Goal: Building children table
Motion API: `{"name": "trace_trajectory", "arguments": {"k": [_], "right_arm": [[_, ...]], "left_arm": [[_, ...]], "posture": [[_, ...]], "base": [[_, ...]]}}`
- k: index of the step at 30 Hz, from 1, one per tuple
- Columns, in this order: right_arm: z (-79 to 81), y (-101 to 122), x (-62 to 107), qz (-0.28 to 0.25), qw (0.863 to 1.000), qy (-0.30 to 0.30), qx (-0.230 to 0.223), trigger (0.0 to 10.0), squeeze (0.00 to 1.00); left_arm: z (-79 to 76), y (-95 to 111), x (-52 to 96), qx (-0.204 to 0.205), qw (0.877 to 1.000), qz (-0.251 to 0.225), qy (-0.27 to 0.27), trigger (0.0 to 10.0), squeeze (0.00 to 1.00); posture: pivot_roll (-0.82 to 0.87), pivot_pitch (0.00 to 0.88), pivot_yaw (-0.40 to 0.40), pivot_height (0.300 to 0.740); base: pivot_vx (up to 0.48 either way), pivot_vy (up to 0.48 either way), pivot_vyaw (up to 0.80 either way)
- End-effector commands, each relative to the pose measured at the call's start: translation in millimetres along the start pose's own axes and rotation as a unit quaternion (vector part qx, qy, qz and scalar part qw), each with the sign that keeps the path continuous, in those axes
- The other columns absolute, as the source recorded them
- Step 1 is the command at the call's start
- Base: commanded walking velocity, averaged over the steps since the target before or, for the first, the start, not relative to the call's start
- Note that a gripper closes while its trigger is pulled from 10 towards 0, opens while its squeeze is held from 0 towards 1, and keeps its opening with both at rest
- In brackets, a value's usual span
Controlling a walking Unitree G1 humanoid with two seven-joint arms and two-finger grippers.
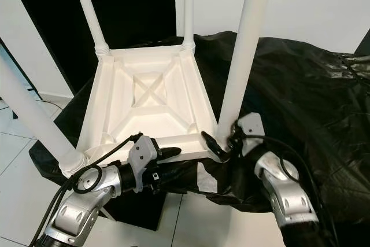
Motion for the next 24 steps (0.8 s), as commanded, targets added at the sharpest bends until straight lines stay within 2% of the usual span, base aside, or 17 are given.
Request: {"name": "trace_trajectory", "arguments": {"k": [1,2,3,13,18,19,24], "right_arm": [[0.7,-3,-2.9,0.008,1.0,0.021,0.01,8.4,0.0],[0.7,-3,-2.9,0.008,1.0,0.021,0.01,8.4,0.0],[1.6,-4,-5.2,0.011,0.999,0.033,0.011,0.0,0.0],[4.6,-13,0.3,0.025,0.999,0.034,-0.009,0.0,0.0],[5.7,-19,2.1,0.042,0.999,-0.018,-0.019,0.0,0.0],[8.4,-21,2.6,0.044,0.998,-0.046,-0.029,10.0,0.0],[7.9,-25,3.7,0.053,0.992,-0.103,-0.041,10.0,0.0]], "left_arm": [[-0.4,-2,-1.1,0.001,1.0,0.009,-0.003,10.0,0.0],[-0.4,-2,-1.1,0.001,1.0,0.009,-0.003,10.0,0.0],[-0.3,-2,-1.6,0.0,1.0,0.009,-0.002,10.0,0.0],[4.0,-1,0.3,-0.001,1.0,0.009,0.011,10.0,0.0],[1.7,-1,0.3,0.002,1.0,0.009,0.008,10.0,0.0],[1.0,-1,0.4,0.004,1.0,0.008,0.006,10.0,0.0],[0.0,0,0.4,0.005,1.0,0.008,0.004,10.0,0.0]], "posture": [[-0.04,0.0,0.012,0.74],[-0.04,0.0,0.012,0.74],[-0.03,0.0,0.006,0.74],[-0.02,0.0,-0.005,0.74],[-0.03,0.0,-0.001,0.74],[-0.03,0.0,0.002,0.74],[-0.04,0.0,0.007,0.74]], "base": [[0.0,0.0,0.0],[0.0,0.0,0.0],[0.0,0.0,0.0],[0.0,0.0,0.0],[0.0,0.0,0.0],[0.0,0.0,0.0],[0.0,0.0,0.0]]}}
Point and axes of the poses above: a point about 5 cm out from each wrist's last joint towards the gripper, its own x axis pointing back from the gripper into the wrist, its own y axis along the axis of the wrist's last joint, z = x × y, the point moved 4 cm from there along -x, pointing out of the wrist towards the gripper, and after that the axes turned 1 degree about x, right-handed, at the moved point
